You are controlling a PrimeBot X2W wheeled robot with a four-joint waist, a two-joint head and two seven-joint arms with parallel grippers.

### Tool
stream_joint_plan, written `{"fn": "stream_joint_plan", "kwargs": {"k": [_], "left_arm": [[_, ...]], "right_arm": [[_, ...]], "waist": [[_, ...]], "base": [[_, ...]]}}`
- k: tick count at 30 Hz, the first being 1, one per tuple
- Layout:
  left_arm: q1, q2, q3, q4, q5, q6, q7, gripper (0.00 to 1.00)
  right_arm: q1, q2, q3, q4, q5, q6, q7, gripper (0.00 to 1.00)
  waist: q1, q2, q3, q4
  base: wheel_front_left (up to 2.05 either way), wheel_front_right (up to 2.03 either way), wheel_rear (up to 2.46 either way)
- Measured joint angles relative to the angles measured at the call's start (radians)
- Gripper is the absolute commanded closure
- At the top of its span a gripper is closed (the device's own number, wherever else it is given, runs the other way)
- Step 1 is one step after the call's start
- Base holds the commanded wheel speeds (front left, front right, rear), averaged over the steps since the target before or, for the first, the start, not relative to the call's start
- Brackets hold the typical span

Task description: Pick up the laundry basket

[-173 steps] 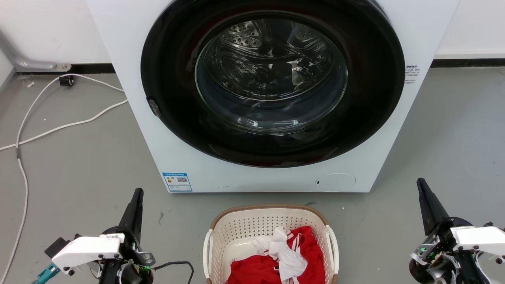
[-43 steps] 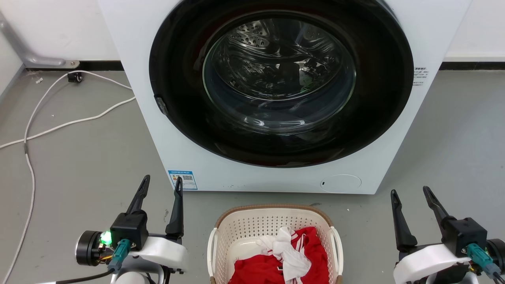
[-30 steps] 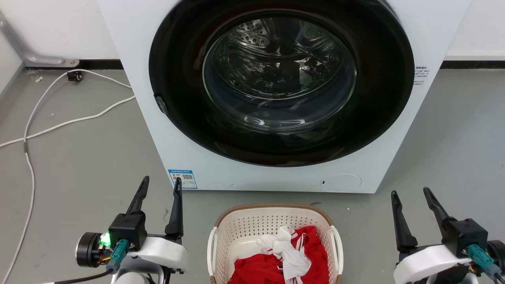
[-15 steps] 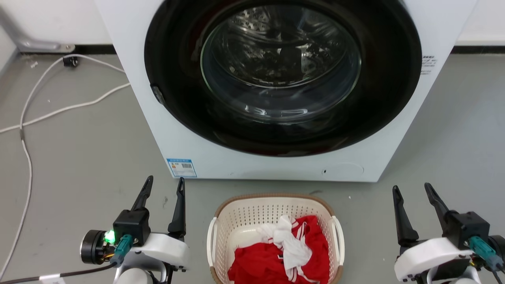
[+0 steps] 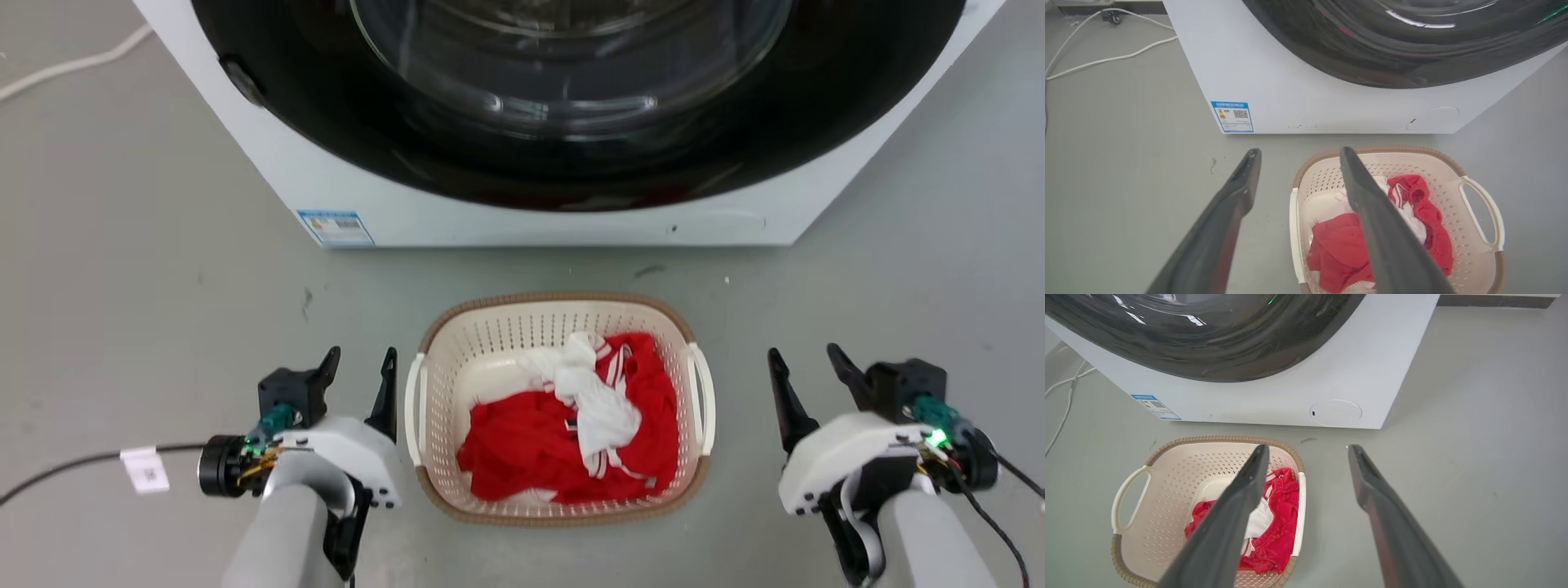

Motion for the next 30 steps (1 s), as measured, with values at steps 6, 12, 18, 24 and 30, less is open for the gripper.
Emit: {"fn": "stream_joint_plan", "kwargs": {"k": [6, 12, 18, 24, 30], "left_arm": [[-0.178, 0.021, -0.028, 0.208, -0.077, -0.019, 0.072, 0.0], [-0.274, 0.027, -0.099, 0.295, -0.171, -0.02, 0.174, 0.0], [-0.352, 0.074, -0.192, 0.333, -0.307, -0.02, 0.304, 0.0], [-0.418, 0.116, -0.26, 0.351, -0.395, -0.02, 0.376, 0.0], [-0.477, 0.14, -0.307, 0.376, -0.45, -0.02, 0.403, 0.0]], "right_arm": [[-0.18, 0.0, 0.073, 0.203, 0.08, 0.0, 0.074, 0.0], [-0.293, 0.0, 0.122, 0.332, 0.129, 0.0, 0.144, 0.0], [-0.421, 0.001, 0.177, 0.467, 0.183, 0.0, 0.201, 0.0], [-0.529, 0.001, 0.23, 0.574, 0.225, 0.0, 0.216, 0.0], [-0.618, 0.001, 0.283, 0.655, 0.261, 0.0, 0.216, 0.0]], "waist": [[0.0001, 0.0, 0.156, -0.017], [0.0001, 0.0, 0.252, -0.026], [0.0001, 0.0, 0.349, -0.035], [0.0001, 0.0, 0.423, -0.038], [0.0001, 0.0, 0.485, -0.04]], "base": [[0.0, 0.0, 0.0], [0.0, 0.0, 0.0], [0.0, 0.0, 0.0], [0.0, 0.0, 0.0], [0.0, 0.0, 0.0]]}}
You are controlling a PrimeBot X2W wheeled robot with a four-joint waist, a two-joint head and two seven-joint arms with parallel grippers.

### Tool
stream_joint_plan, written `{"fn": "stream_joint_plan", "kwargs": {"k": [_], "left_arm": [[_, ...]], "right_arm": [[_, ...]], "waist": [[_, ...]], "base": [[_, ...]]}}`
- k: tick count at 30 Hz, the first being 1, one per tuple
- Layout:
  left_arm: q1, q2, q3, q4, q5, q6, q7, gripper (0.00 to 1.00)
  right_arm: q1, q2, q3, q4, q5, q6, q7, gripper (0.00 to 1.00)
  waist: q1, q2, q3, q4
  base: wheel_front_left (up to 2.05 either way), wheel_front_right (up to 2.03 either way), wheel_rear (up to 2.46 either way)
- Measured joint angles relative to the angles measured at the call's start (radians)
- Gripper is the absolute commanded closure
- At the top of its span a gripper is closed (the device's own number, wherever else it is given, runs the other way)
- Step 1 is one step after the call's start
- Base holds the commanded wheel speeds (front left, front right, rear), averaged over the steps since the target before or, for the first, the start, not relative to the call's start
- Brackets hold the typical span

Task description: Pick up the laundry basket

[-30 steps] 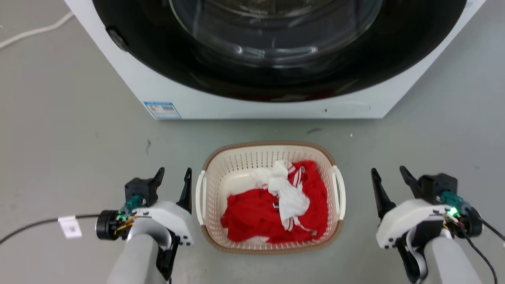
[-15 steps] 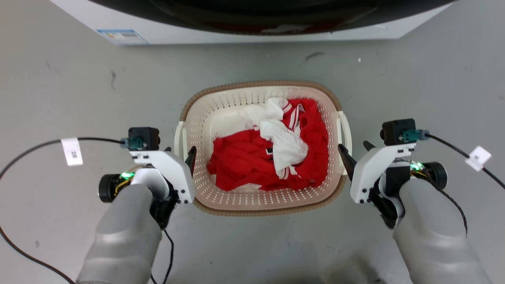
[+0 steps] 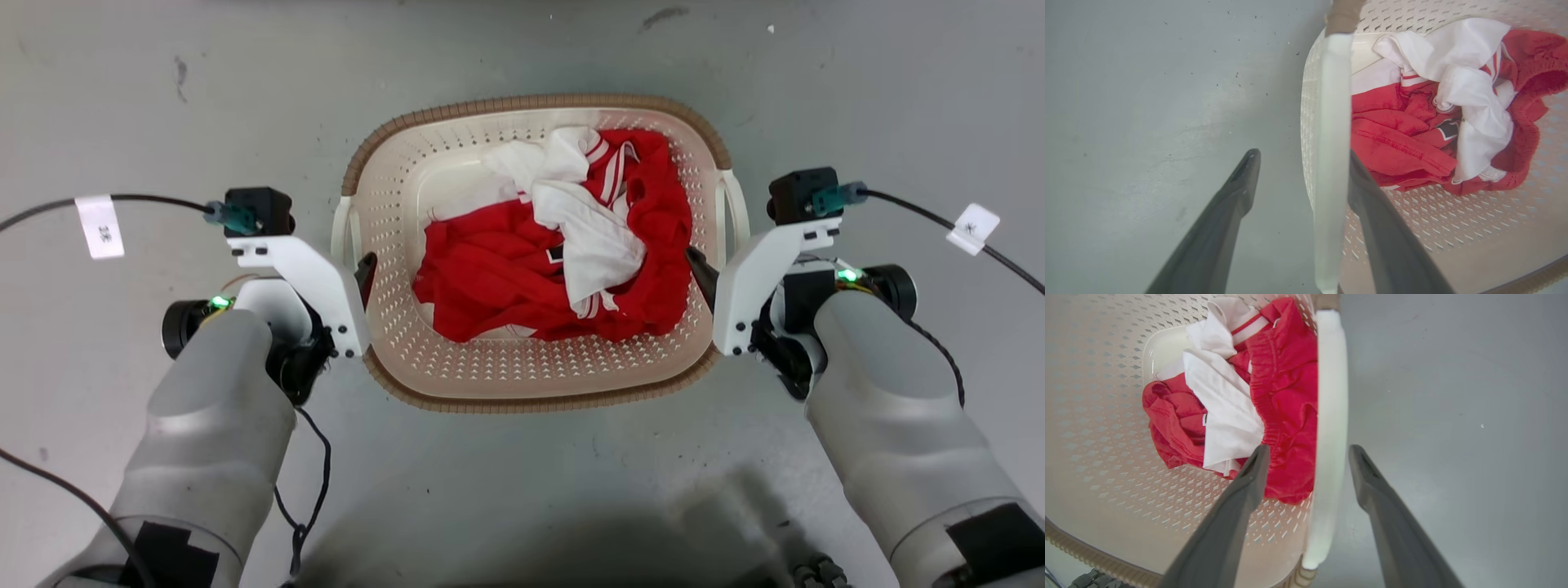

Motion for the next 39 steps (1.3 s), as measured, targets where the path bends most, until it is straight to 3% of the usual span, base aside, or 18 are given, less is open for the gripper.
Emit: {"fn": "stream_joint_plan", "kwargs": {"k": [10, 11, 12, 13, 27, 39], "left_arm": [[-0.081, 0.009, -0.074, 0.022, -0.06, 0.0, 0.001, 0.0], [-0.085, 0.009, -0.081, 0.024, -0.067, 0.0, -0.001, 0.0], [-0.089, 0.009, -0.088, 0.026, -0.073, 0.0, -0.001, 0.0], [-0.093, 0.008, -0.096, 0.028, -0.08, 0.0, -0.001, 1.0], [-0.092, 0.0, -0.208, 0.043, -0.192, 0.0, 0.054, 1.0], [-0.034, -0.017, -0.286, 0.105, -0.269, 0.001, 0.179, 1.0]], "right_arm": [[-0.107, 0.0, 0.063, 0.093, 0.062, 0.0, -0.023, 0.0], [-0.114, 0.0, 0.068, 0.103, 0.068, 0.0, -0.026, 0.14], [-0.121, 0.0, 0.072, 0.111, 0.072, 0.0, -0.026, 0.56], [-0.127, 0.0, 0.076, 0.119, 0.082, 0.0, -0.025, 1.0], [-0.119, -0.005, 0.176, 0.143, 0.198, -0.002, 0.009, 1.0], [-0.038, -0.01, 0.264, 0.147, 0.312, -0.007, 0.17, 1.0]], "waist": [[0.0, 0.0, 0.067, 0.01], [0.0, 0.0, 0.069, 0.012], [0.0, 0.0, 0.072, 0.013], [0.0, 0.0, 0.073, 0.015], [0.0, 0.0, 0.028, 0.027], [-0.0001, 0.0, -0.157, 0.032]], "base": [[0.0, 0.0, 0.0], [0.0, 0.0, 0.0], [0.0, 0.0, 0.0], [0.0, 0.0, 0.0], [0.0, 0.0, 0.0], [0.0, 0.0, 0.0]]}}
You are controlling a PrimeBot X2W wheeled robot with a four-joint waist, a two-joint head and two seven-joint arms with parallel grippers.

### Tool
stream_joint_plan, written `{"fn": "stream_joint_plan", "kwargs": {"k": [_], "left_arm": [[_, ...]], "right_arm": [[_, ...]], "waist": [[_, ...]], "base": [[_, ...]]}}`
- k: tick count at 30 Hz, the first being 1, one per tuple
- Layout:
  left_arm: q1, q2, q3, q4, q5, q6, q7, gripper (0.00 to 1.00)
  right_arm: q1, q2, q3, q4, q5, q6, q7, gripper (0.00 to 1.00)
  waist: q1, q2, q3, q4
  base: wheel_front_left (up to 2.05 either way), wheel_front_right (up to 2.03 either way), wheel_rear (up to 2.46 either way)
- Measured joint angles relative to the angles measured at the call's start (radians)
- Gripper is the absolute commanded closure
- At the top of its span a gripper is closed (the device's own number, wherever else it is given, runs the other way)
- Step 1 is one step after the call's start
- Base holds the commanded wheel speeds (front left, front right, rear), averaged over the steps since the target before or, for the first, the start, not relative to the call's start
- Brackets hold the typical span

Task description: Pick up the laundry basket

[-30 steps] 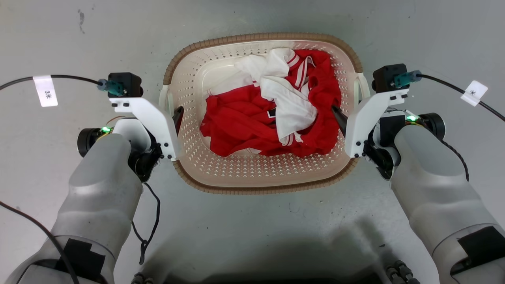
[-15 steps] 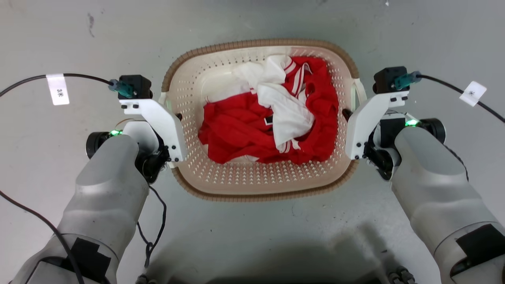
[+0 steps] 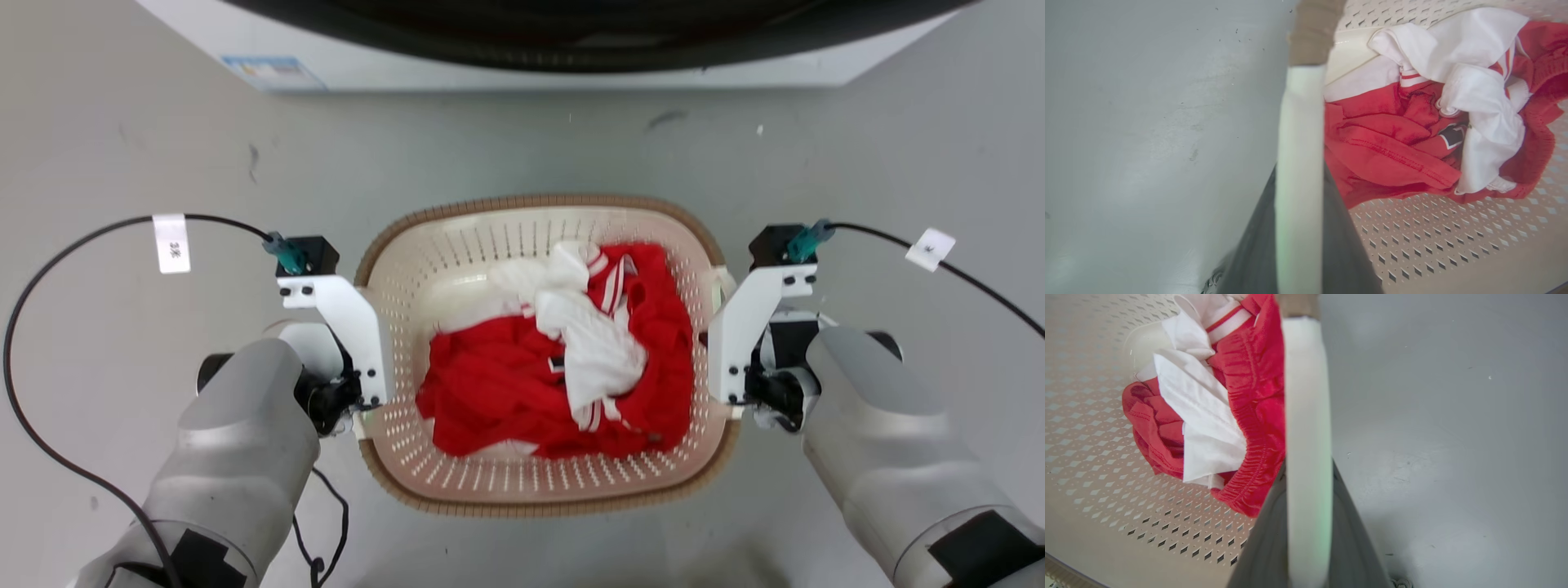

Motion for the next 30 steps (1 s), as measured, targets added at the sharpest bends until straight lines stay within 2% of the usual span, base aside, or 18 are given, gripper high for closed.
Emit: {"fn": "stream_joint_plan", "kwargs": {"k": [22, 30], "left_arm": [[0.068, -0.016, -0.062, 0.071, -0.081, 0.0, 0.221, 1.0], [0.091, -0.024, -0.072, 0.087, -0.088, -0.001, 0.252, 1.0]], "right_arm": [[0.067, 0.0, 0.057, 0.033, 0.15, -0.001, 0.316, 1.0], [0.083, 0.001, 0.066, 0.044, 0.17, -0.001, 0.371, 1.0]], "waist": [[-0.0001, 0.0, -0.386, -0.012], [-0.0002, 0.0, -0.494, -0.01]], "base": [[0.0, 0.0, 0.0], [0.0, 0.0, 0.0]]}}
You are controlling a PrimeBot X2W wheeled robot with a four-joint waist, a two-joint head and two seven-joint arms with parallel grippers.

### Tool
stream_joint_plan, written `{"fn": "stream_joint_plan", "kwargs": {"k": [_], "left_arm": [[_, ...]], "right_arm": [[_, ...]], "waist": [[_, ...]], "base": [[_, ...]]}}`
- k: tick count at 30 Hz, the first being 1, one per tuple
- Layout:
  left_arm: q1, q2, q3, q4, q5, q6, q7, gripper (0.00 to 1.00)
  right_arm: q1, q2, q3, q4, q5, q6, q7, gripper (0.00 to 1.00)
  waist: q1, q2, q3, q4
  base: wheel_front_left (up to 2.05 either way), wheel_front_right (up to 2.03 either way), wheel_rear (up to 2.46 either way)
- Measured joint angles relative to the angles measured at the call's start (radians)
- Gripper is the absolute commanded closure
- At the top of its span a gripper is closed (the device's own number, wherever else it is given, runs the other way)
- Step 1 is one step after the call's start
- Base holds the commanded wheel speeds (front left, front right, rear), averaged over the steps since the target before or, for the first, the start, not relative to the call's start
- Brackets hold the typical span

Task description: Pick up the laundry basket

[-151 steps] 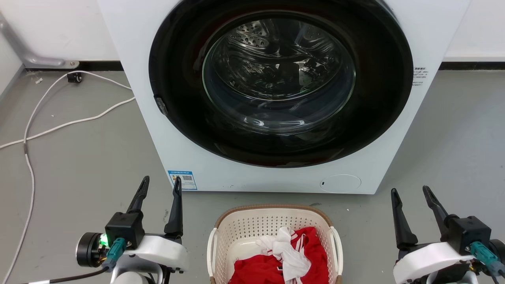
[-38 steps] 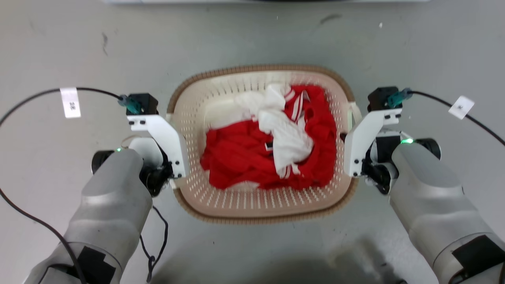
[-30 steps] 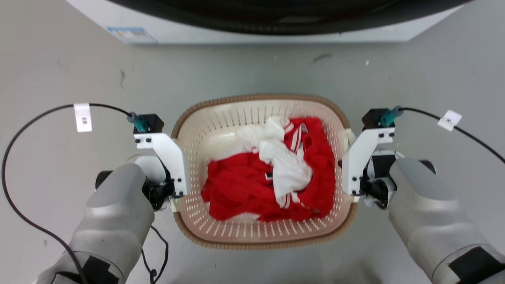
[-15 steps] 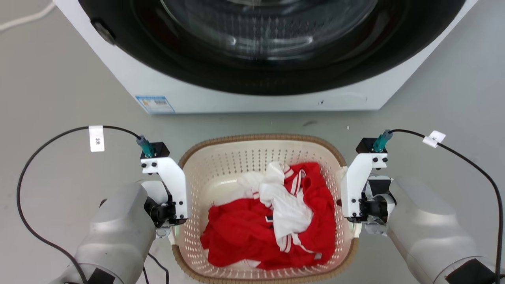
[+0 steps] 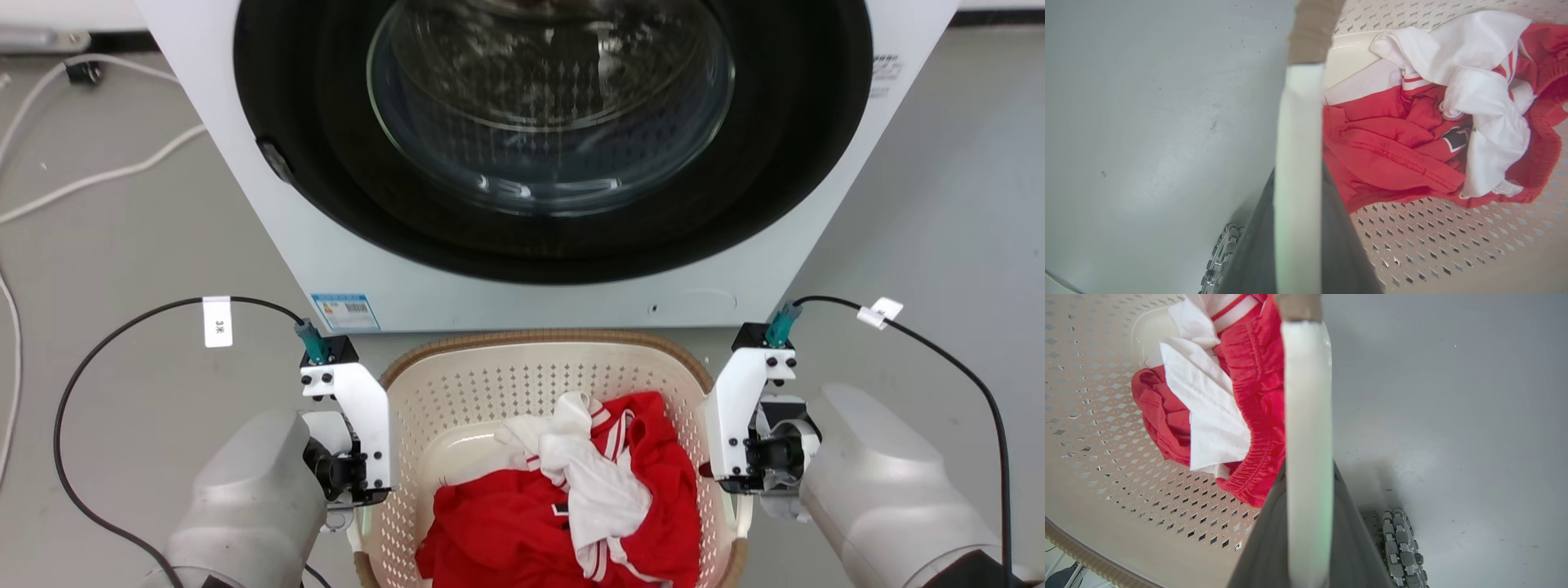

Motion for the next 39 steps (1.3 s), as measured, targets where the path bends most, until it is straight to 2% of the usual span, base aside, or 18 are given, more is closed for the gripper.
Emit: {"fn": "stream_joint_plan", "kwargs": {"k": [16, 39], "left_arm": [[0.045, -0.022, -0.024, 0.011, 0.001, 0.005, 0.049, 1.0], [0.075, -0.037, -0.036, 0.016, -0.016, 0.006, 0.083, 1.0]], "right_arm": [[0.068, -0.006, 0.013, 0.014, 0.017, 0.0, 0.047, 1.0], [0.112, -0.013, 0.025, 0.02, 0.034, 0.0, 0.049, 1.0]], "waist": [[-0.0001, 0.0, -0.164, 0.017], [0.0001, 0.0, -0.208, 0.027]], "base": [[0.0, 0.0, 0.0], [0.0, 0.0, 0.0]]}}
